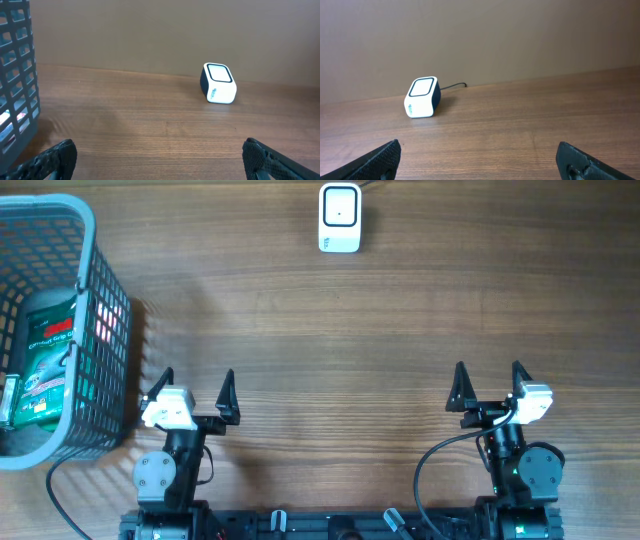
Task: Scan the item barcode
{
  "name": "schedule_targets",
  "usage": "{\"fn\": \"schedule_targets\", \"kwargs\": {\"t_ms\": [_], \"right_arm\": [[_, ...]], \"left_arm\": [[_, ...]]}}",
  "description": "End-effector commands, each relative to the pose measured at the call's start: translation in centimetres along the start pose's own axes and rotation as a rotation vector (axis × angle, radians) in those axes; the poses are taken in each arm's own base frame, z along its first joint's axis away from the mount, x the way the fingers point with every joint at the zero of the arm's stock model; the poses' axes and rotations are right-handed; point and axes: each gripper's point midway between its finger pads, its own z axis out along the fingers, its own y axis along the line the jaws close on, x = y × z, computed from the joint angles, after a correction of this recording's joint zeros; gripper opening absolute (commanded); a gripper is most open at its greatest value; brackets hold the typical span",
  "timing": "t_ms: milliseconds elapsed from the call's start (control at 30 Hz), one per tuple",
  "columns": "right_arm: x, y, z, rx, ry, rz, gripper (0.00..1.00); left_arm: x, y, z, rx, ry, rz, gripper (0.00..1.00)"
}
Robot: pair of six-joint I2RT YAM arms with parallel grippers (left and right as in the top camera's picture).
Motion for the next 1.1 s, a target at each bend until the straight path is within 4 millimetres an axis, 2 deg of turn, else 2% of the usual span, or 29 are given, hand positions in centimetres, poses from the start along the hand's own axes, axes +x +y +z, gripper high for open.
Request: {"fn": "schedule_targets", "kwargs": {"t_ms": [0,33,167,233,367,467,600,733,867,967,1067], "right_arm": [[0.0,-0.1,0.0,0.009,-0.002,0.011,1.0],[0.0,-0.1,0.0,0.009,-0.001,0.011,1.0],[0.0,-0.1,0.0,0.009,-0.001,0.012,1.0],[0.0,-0.1,0.0,0.009,-0.001,0.011,1.0],[0.0,-0.1,0.0,0.009,-0.002,0.011,1.0],[0.0,-0.1,0.0,0.009,-0.002,0.011,1.0],[0.0,-0.1,0.0,0.009,-0.001,0.011,1.0],[0.0,-0.1,0.0,0.009,-0.001,0.011,1.0],[0.0,-0.1,0.0,0.009,-0.002,0.011,1.0],[0.0,-0.1,0.0,0.009,-0.001,0.011,1.0],[0.0,-0.1,0.0,0.009,-0.002,0.011,1.0]], "left_arm": [[-2.4,-0.5,-0.5,0.015,-0.029,-0.014,1.0],[-4.0,-0.8,-0.8,0.017,-0.042,-0.014,1.0],[-6.6,-1.1,-0.8,0.007,-0.001,-0.017,1.0],[-7.1,-0.9,-0.1,-0.008,0.036,-0.021,1.0],[-8.7,-0.8,2.9,-0.029,0.143,-0.029,1.0],[-11.3,-1.0,4.8,-0.028,0.138,-0.029,1.0],[-15.4,-1.5,5.1,-0.014,0.037,-0.02,1.0],[-15.5,-1.6,4.8,-0.023,0.101,-0.027,1.0],[-16.9,-1.6,4.9,-0.046,0.165,-0.068,1.0],[-18.3,0.4,4.8,-0.19,0.239,-0.1,1.0],[-21.6,2.5,4.9,-0.333,0.245,-0.161,1.0]]}}
